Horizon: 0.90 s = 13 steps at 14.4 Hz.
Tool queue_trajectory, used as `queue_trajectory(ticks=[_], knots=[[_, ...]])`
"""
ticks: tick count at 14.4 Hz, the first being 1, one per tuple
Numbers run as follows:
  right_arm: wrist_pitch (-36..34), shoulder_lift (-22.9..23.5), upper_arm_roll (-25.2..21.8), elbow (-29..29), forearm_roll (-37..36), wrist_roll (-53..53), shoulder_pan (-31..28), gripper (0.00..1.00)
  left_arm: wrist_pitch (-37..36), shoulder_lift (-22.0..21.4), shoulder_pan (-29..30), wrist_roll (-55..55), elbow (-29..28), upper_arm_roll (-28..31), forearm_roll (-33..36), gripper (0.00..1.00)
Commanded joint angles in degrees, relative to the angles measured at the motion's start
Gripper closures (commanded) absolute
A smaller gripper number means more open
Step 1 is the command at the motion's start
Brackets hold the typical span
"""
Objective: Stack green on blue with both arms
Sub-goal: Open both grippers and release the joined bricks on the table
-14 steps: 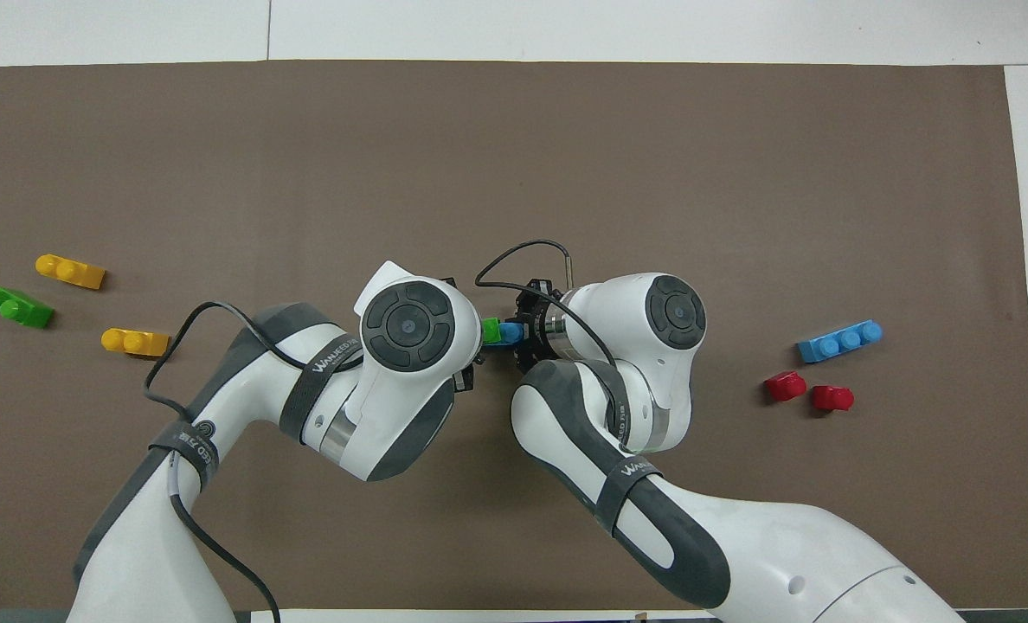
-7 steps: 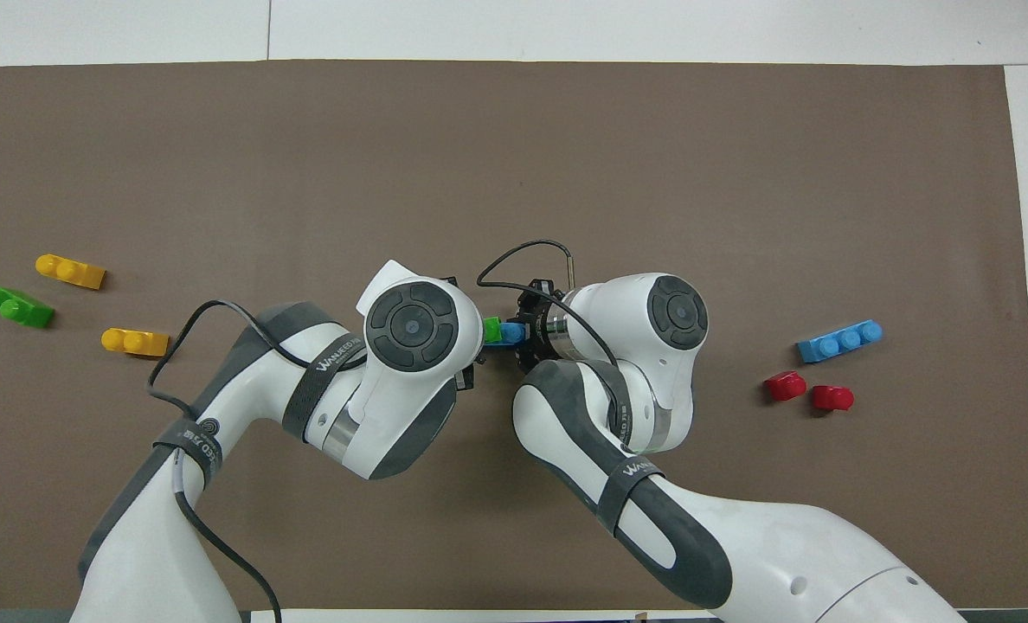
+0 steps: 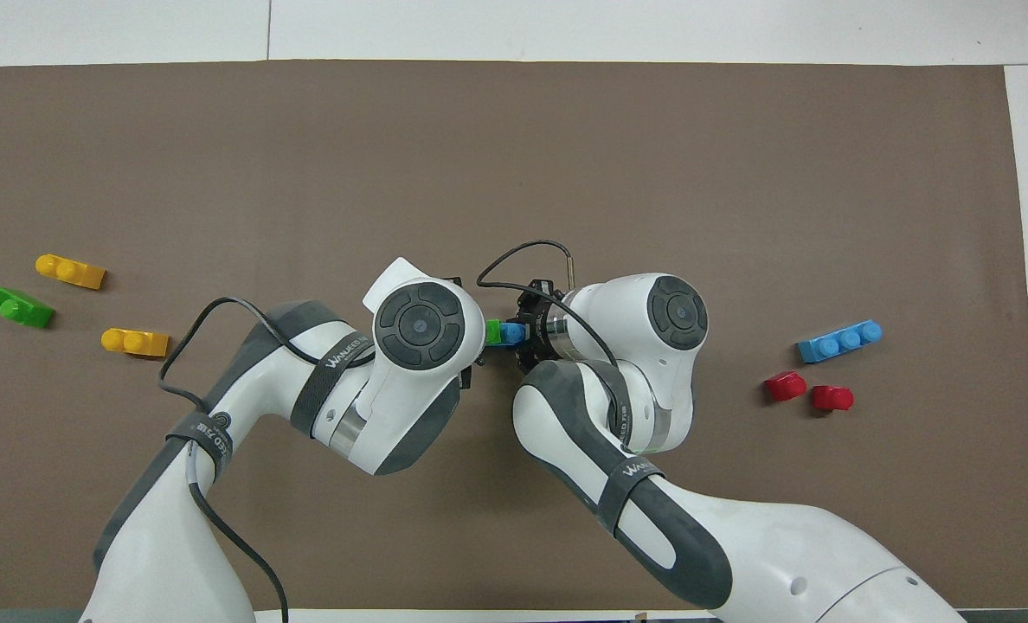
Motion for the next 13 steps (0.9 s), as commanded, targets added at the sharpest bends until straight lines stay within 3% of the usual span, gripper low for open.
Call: queue_trajectory(ticks=[1, 3, 6, 8, 10, 13], knots=[[1.61, 0.18, -0.08, -1.74, 2.88, -0.24, -1.43, 0.39, -1.09, -0.43, -0.87, 1.65, -0.76, 0.61, 0.95, 0.0], [1.0, 0.18, -0.08, -1.3, 4.83, -0.24, -1.51, 0.01, -2.14, -1.57, -0.17, 1.65, -0.76, 0.61, 0.95, 0.0], [-2.15, 0.18, -0.17, 0.27, 4.74, -0.85, -3.79, 0.0, -5.65, -4.91, 2.54, 4.36, -0.76, 0.61, 0.95, 0.0], [-7.77, -0.51, -0.43, 2.38, 3.96, -2.59, -7.47, 0.0, -9.6, -8.07, 5.0, 7.08, -0.06, 0.61, 0.95, 0.0], [-14.62, -2.44, -0.7, 3.53, 2.21, -9.6, -12.13, 0.0, -13.47, -11.76, 7.46, 11.47, 0.55, 0.61, 0.86, 0.0], [-22.45, -6.31, -0.7, 4.23, -6.3, -23.99, -19.25, 0.0, -19.89, -14.66, 11.41, 20.33, 2.92, 0.61, 0.77, 0.0]])
